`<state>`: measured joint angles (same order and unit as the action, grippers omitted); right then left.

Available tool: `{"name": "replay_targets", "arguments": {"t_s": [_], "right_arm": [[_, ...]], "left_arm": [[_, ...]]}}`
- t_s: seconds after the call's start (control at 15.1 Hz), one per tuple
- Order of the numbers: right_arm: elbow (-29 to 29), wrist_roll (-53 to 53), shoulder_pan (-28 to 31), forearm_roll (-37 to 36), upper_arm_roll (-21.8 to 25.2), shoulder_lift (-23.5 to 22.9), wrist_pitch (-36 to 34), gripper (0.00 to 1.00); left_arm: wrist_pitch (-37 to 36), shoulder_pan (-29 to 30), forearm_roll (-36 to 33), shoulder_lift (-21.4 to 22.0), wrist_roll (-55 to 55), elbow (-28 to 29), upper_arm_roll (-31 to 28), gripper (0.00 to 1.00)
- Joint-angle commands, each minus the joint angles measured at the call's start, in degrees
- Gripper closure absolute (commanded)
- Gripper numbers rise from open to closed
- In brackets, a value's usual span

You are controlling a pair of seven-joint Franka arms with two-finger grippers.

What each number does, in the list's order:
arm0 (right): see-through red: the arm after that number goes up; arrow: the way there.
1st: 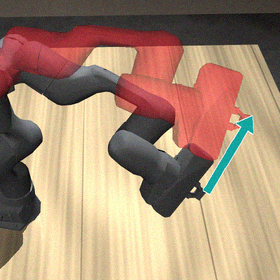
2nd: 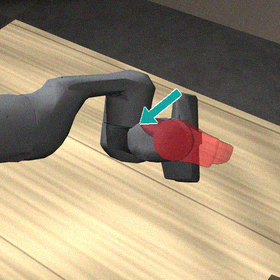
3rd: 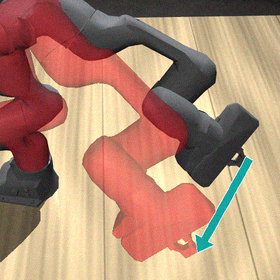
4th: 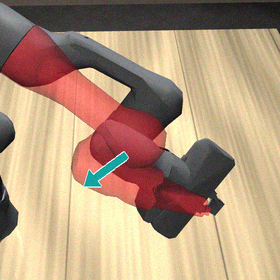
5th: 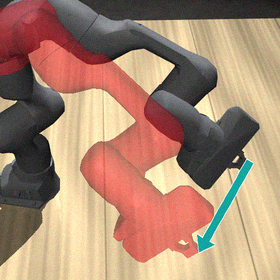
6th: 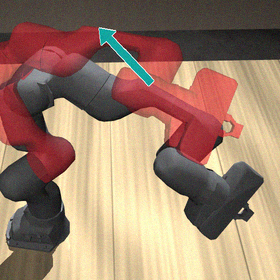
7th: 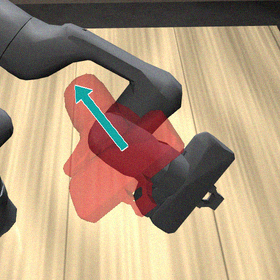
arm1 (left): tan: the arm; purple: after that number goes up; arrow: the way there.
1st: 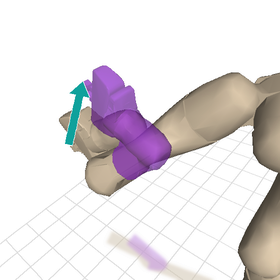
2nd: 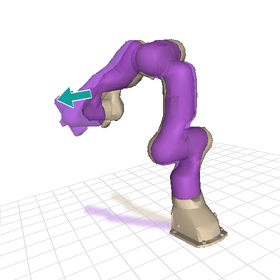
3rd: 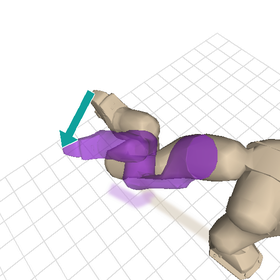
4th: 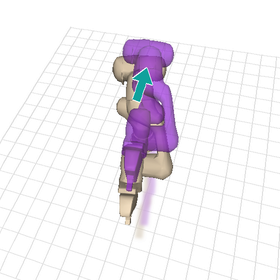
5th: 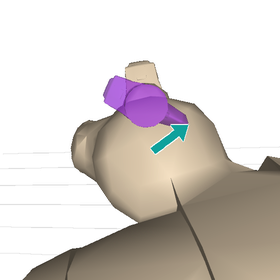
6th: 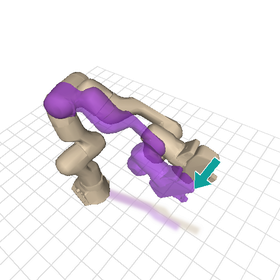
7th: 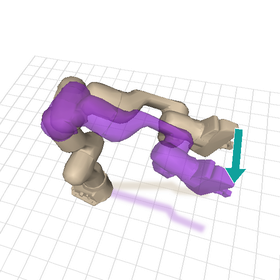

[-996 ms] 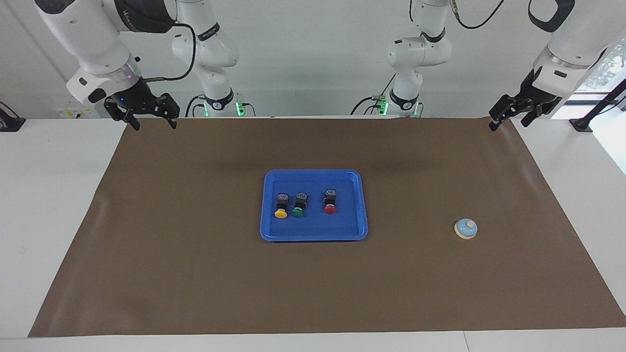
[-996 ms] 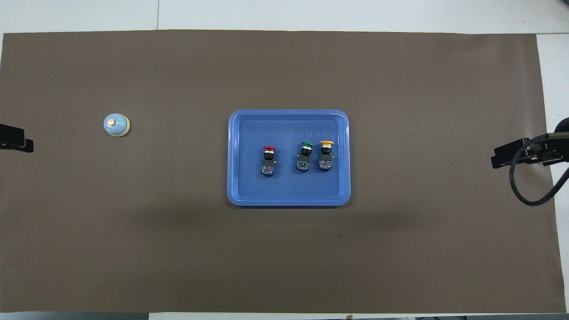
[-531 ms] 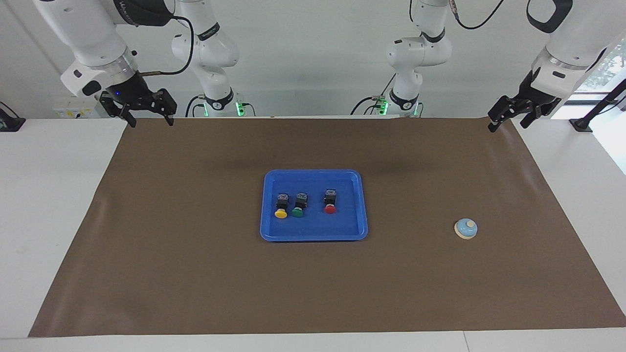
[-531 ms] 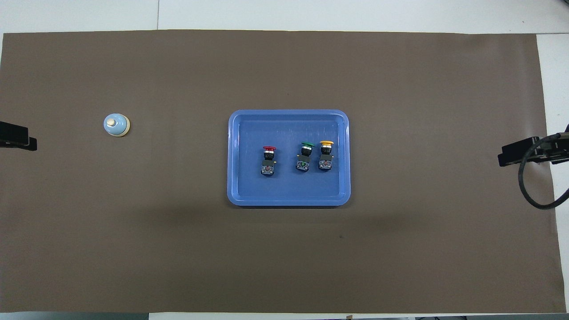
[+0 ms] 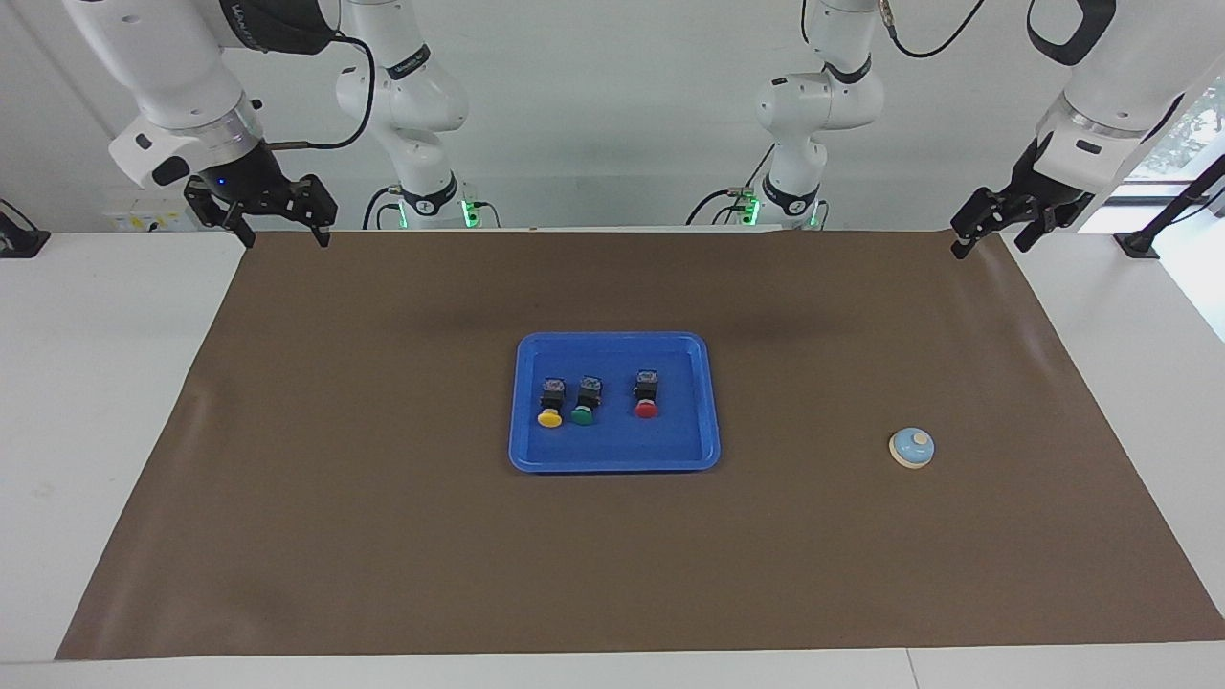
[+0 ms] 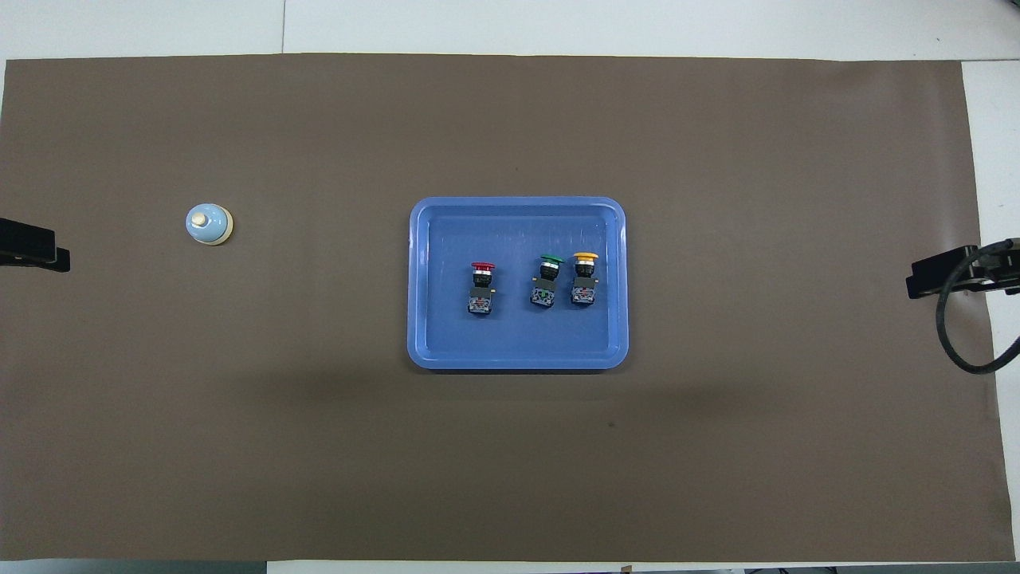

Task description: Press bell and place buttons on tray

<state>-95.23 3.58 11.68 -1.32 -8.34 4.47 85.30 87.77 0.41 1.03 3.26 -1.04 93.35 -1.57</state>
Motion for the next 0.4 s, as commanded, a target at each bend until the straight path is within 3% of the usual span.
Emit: {"name": "replay_targets", "arguments": {"t_s": [0.0, 0.33], "right_arm": [[-0.66, 0.02, 0.10, -0.35, -0.10, 0.81, -0.13, 0.00], [-0.75, 0.11, 0.36, -0.35, -0.10, 0.90, -0.13, 0.00]], "left_arm": [[-1.37, -0.41, 0.02, -0.45, -1.33, -1.15, -0.19, 0.00], [-1.46, -0.41, -0.16, -0.45, -1.42, -1.16, -0.19, 0.00]]}}
